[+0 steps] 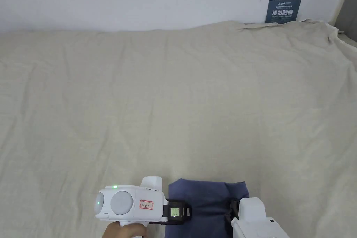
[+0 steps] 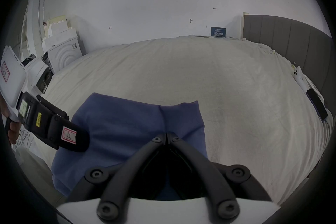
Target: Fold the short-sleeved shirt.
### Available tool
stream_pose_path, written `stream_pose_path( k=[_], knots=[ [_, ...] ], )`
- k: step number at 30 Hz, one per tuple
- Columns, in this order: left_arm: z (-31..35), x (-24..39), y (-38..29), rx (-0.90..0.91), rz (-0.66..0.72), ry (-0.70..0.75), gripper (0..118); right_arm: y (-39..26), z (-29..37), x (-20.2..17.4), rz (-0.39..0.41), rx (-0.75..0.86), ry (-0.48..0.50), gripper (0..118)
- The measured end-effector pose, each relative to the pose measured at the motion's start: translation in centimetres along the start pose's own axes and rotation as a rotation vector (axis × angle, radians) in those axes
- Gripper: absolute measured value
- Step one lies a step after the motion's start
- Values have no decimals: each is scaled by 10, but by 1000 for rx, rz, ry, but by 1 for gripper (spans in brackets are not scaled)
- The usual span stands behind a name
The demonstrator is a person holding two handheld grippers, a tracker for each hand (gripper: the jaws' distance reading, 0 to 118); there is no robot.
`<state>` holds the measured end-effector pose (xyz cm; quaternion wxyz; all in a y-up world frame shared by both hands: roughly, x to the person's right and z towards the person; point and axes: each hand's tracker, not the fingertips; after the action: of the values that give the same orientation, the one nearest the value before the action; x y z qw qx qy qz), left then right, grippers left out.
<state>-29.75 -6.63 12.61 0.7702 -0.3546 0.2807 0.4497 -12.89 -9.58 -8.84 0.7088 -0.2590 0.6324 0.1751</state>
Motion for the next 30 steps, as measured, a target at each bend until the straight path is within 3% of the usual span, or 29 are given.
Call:
stream_pose_path(
  k=[3, 8, 18, 24, 30],
  knots=[
    [-7, -3, -1, -19, 21, -29, 34, 1, 1, 0, 3, -3, 4, 0],
    [-2, 2, -1, -5, -5, -18, 25, 7, 4, 2, -4, -10, 15, 0],
    [47, 11, 24, 74, -83, -34, 23, 83, 78, 7, 35, 238, 39, 0],
    [95, -26, 45, 105, -110, 63, 23, 135, 123, 5, 69, 412, 39, 0],
    [154, -92, 65, 109, -97, 210, 23, 165, 145, 1, 79, 484, 14, 0]
  ],
)
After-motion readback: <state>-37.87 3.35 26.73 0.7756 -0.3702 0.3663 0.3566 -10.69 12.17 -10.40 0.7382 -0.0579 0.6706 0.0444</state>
